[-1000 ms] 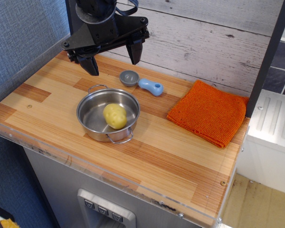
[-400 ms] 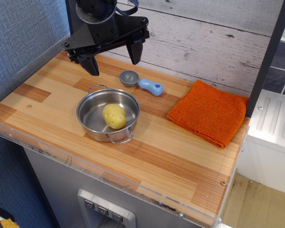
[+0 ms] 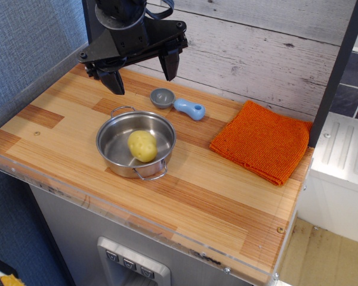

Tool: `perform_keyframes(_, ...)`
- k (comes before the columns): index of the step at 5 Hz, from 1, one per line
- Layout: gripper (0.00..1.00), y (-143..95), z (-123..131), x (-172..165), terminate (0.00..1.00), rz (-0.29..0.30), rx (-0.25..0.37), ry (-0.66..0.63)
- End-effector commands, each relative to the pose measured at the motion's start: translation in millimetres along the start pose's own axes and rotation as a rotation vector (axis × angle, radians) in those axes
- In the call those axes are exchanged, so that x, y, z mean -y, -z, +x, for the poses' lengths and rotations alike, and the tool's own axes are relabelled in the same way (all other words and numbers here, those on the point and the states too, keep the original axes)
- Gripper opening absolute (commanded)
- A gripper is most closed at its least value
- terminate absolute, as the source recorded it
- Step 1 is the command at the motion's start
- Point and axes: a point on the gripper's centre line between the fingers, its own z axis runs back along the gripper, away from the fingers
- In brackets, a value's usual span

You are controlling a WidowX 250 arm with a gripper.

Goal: Put the potato in the pot

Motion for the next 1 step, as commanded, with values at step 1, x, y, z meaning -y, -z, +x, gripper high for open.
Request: perform_keyframes(1,1.00,-11.9,5.6,9.0,1.00,-0.029,0.039,-0.004)
